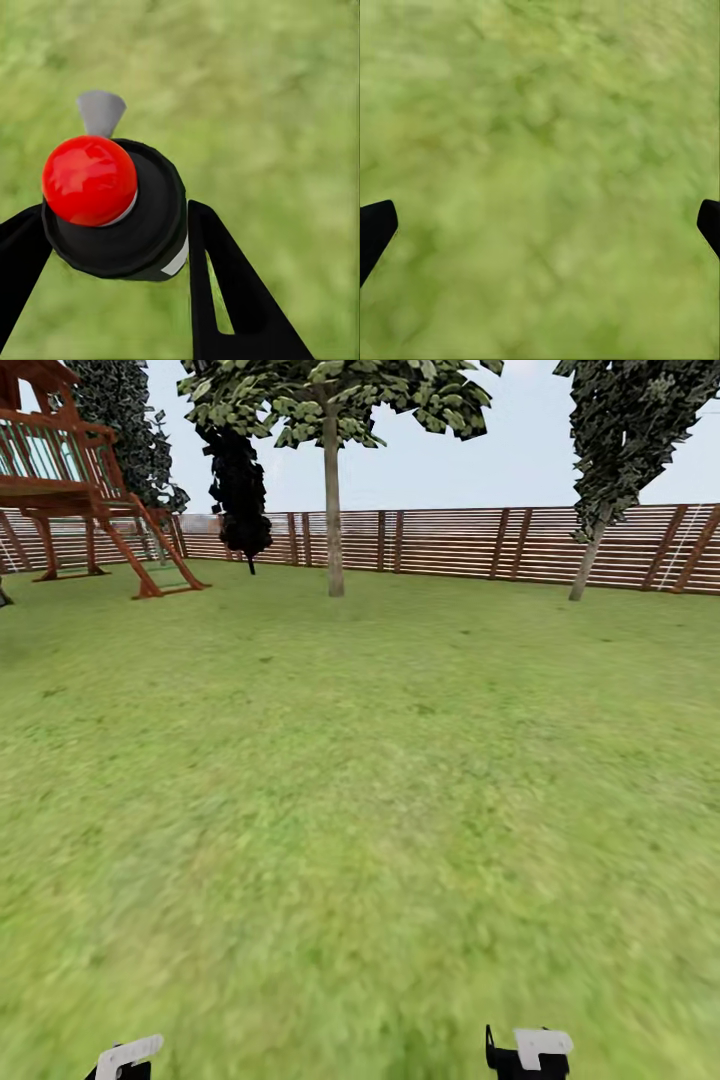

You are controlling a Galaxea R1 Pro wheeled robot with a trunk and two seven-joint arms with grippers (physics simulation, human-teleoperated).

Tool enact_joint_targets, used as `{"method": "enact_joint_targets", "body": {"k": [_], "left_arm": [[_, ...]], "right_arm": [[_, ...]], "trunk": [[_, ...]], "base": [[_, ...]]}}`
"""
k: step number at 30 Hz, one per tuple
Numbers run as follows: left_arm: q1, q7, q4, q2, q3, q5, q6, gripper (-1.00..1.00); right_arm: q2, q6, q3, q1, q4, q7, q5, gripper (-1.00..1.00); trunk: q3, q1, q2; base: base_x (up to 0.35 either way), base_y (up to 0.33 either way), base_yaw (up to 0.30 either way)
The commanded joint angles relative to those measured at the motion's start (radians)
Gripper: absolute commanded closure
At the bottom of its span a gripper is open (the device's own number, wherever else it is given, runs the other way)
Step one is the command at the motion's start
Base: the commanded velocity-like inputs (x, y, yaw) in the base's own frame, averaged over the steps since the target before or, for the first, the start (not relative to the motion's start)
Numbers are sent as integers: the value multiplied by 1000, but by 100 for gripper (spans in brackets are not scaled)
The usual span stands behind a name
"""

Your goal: In the garden, pick up the pesticide atomizer on the floor and spray pesticide onto both trees until each tree trunk is fully covered.

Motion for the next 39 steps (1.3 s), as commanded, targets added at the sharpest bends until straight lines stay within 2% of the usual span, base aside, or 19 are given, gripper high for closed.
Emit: {"method": "enact_joint_targets", "body": {"k": [1,39], "left_arm": [[0,0,0,0,0,0,0,100],[0,0,0,0,0,0,0,100]], "right_arm": [[0,0,0,0,0,1,0,-100],[0,0,0,0,0,0,0,-100]], "trunk": [[0,0,0],[0,0,0]], "base": [[338,0,0],[338,0,0]]}}
